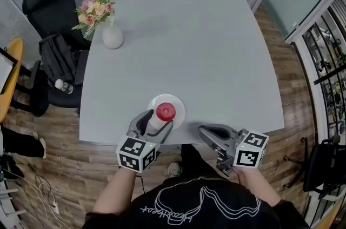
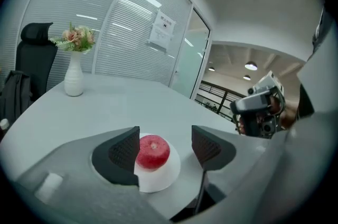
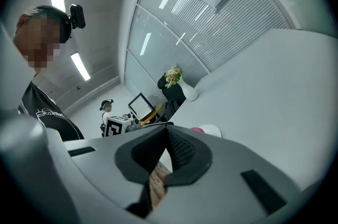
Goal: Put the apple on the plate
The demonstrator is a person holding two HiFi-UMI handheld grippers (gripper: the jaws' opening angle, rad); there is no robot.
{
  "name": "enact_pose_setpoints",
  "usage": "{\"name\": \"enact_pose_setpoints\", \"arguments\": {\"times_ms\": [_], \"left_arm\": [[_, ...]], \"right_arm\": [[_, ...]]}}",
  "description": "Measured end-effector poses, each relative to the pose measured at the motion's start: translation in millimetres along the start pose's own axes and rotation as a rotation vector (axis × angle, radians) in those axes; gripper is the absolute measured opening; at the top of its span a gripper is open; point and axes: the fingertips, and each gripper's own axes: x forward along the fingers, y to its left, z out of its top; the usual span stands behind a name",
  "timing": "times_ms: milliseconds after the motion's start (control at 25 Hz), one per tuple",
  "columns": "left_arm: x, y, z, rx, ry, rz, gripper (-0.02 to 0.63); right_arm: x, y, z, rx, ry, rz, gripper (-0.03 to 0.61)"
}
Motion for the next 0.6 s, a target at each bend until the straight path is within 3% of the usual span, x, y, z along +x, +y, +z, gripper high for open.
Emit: {"name": "enact_pose_setpoints", "arguments": {"times_ms": [320,600], "left_arm": [[-57,-38,18,-0.141,-0.037,-0.13,0.29],[-101,-70,37,-0.151,-0.099,-0.229,0.063]], "right_arm": [[7,37,0,-0.062,-0.023,0.059,0.009],[11,67,-5,-0.125,-0.028,0.08,0.009]]}}
